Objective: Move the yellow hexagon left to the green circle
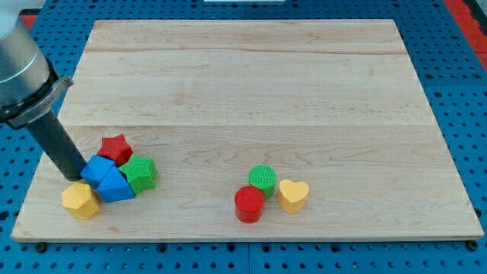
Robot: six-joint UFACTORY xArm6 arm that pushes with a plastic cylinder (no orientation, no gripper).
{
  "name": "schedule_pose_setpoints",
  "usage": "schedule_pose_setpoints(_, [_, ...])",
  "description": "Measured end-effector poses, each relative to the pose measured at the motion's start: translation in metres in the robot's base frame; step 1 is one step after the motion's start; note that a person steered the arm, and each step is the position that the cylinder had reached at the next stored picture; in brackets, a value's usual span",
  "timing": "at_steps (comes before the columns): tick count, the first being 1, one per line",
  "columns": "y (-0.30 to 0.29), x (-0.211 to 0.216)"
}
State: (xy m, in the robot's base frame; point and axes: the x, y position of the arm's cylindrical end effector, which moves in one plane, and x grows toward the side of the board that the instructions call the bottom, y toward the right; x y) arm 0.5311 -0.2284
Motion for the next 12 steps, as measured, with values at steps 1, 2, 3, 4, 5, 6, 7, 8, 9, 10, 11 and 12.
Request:
schedule_pose_setpoints(1, [0.009,0.0])
schedule_pose_setpoints(2, [0.007,0.0])
schedule_pose_setpoints(3, [-0.047,0.022])
schedule_pose_setpoints(4, [-0.076,0.031])
schedule_pose_setpoints(5, [-0.037,0.047])
schedule_pose_setpoints(6, [-0.03,0.054])
schedule_pose_setpoints(7, [-0.03,0.054])
schedule_pose_setpoints(8, [-0.014,0.054])
schedule_pose_setpoints(9, [0.03,0.054])
schedule_pose_setpoints(10, [0.069,0.047])
schedule_pose_setpoints(11, [0.109,0.044])
schedule_pose_setpoints(12, [0.154,0.044])
